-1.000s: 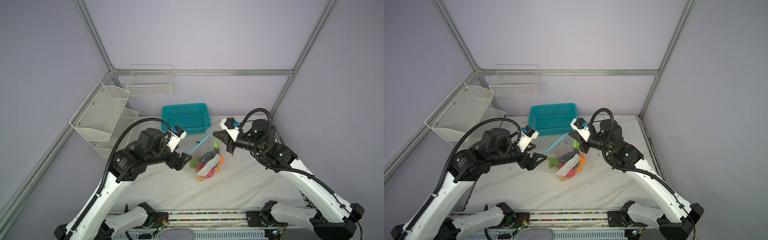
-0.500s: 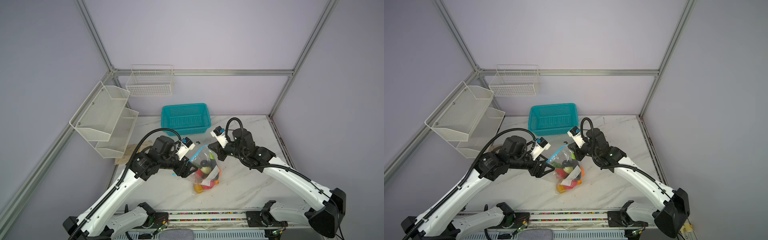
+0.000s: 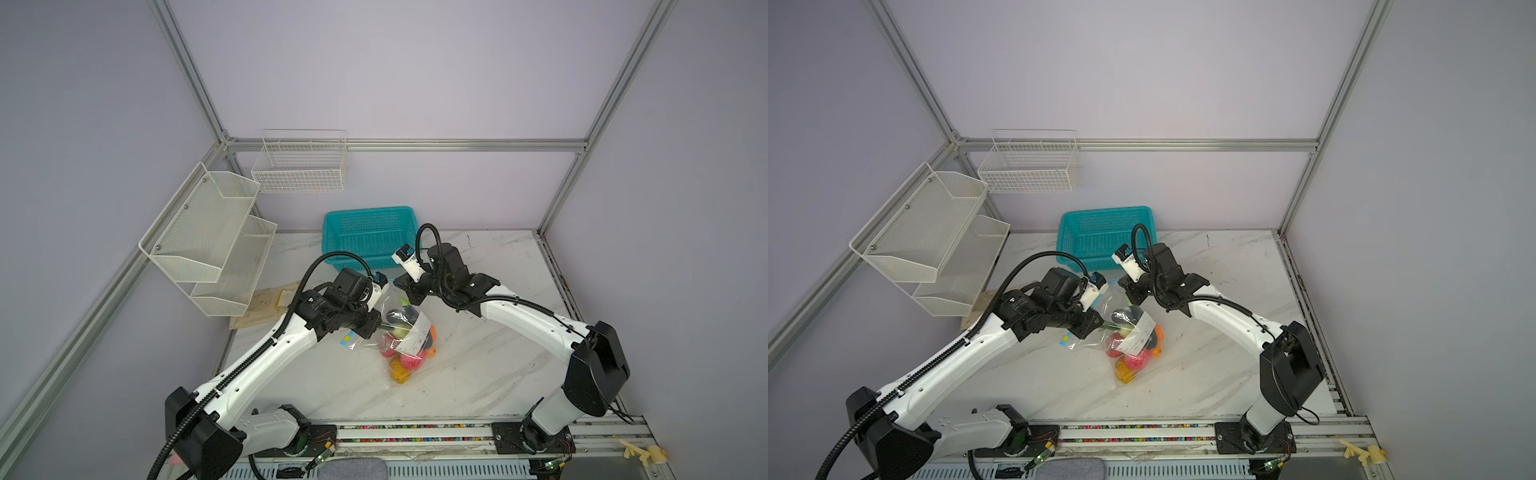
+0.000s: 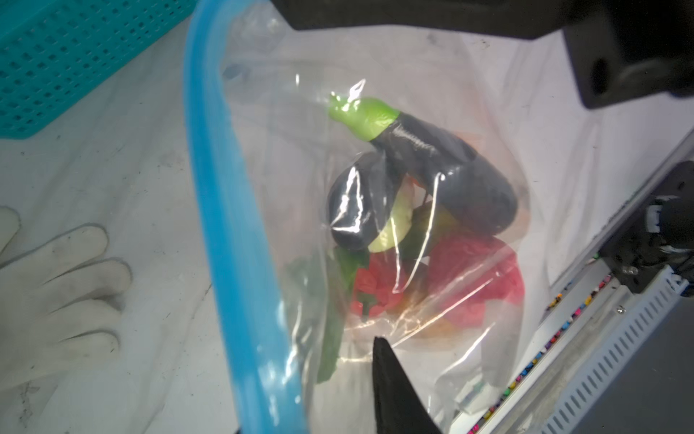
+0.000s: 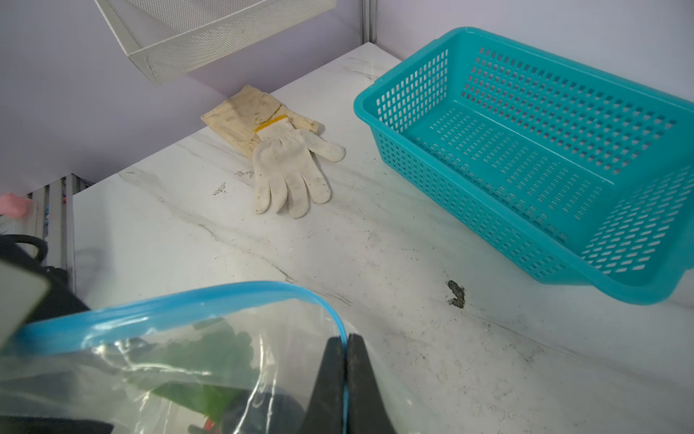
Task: Place the food in the zip-top bag and seal the zipper
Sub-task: 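Lower the bag onto the table with both grippers, then open both grippers and release the sealed bag on the table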
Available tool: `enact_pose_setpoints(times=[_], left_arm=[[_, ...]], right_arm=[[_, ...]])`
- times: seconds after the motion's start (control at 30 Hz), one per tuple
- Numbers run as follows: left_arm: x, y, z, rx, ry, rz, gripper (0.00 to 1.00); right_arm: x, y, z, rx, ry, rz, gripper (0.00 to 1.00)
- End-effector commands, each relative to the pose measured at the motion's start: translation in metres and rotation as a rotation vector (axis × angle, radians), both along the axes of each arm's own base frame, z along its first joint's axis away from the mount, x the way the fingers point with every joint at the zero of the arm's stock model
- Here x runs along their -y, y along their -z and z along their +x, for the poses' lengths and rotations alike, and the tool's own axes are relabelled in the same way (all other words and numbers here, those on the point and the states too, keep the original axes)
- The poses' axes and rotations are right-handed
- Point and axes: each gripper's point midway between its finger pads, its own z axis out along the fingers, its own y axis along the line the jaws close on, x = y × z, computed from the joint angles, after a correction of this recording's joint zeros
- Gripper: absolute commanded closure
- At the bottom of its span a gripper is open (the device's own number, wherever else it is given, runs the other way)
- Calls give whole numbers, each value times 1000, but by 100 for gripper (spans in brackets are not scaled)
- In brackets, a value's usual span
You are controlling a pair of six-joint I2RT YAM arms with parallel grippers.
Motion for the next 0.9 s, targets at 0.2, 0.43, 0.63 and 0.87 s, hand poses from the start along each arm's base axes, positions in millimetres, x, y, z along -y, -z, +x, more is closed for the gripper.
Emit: enact_pose_setpoints(times=[0.2,0.43,0.63,0.87], left_arm=[[-62,50,21,-68,-289,146,99],[-101,80,20,-131,-516,48,97],[-128,91,20,-131,-646,37,80],[-147,55,32,-51,-747,-74,38]], right_arm=[[-39,4,33,20,-53,31,72],[-45,-20,42,93,-62,42,41],[-31,-42,25,126,-62,70,38],[-5,-20,-16,89,-61,81,38]])
